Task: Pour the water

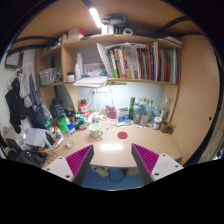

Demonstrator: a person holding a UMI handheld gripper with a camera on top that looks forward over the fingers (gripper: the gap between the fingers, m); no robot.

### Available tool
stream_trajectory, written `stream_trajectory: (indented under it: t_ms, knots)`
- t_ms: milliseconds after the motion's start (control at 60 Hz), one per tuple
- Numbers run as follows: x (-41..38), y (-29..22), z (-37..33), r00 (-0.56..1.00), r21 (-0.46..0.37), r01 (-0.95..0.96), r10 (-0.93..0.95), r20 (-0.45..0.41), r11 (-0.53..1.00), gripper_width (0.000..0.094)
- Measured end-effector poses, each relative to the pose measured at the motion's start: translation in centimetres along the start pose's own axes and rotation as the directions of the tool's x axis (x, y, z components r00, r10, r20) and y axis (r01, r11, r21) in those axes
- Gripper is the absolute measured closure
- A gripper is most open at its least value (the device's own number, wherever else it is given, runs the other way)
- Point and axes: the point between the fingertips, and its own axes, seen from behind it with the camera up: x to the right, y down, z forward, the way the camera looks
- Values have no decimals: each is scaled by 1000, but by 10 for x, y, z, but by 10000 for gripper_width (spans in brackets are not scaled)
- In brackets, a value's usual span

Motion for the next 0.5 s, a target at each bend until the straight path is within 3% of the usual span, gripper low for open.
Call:
stream_trajectory:
  t_ms: [267, 500]
  knots:
    - [-31, 8, -15, 996, 26, -28, 30, -89, 999, 95]
    - [-55, 37, 24, 998, 30, 5, -3, -68, 1000, 97]
